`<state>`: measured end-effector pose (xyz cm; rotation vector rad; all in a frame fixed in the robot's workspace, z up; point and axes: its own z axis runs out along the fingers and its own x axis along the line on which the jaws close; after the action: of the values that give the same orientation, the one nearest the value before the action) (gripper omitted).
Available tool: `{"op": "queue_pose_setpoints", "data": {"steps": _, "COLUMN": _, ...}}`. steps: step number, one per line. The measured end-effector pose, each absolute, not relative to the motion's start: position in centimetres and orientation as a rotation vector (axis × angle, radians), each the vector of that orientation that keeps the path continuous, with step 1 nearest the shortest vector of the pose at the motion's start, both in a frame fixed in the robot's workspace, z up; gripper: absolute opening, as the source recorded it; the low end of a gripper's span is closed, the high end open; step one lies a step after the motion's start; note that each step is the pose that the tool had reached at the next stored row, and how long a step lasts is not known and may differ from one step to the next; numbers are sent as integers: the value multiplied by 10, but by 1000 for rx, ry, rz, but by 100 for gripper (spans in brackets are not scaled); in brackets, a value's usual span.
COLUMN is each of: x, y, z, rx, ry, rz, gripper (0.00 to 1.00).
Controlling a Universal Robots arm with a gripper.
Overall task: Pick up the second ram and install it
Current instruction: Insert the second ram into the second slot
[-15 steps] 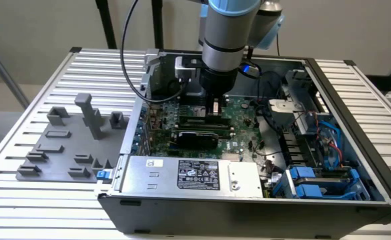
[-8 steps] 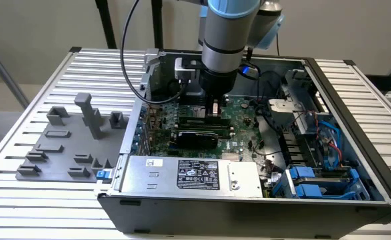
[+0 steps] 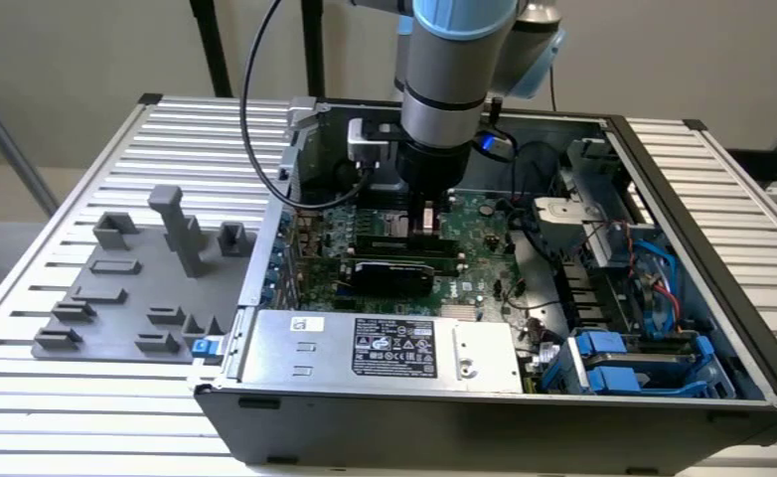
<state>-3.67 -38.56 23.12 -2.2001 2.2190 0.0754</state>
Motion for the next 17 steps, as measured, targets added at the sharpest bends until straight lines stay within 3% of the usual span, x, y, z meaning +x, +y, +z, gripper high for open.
{"op": "queue_pose_setpoints", "data": {"steps": 17, "x": -37, "y": -386, "z": 229, "rx": -2206, "ry": 2223, "rz": 64, "gripper": 0}}
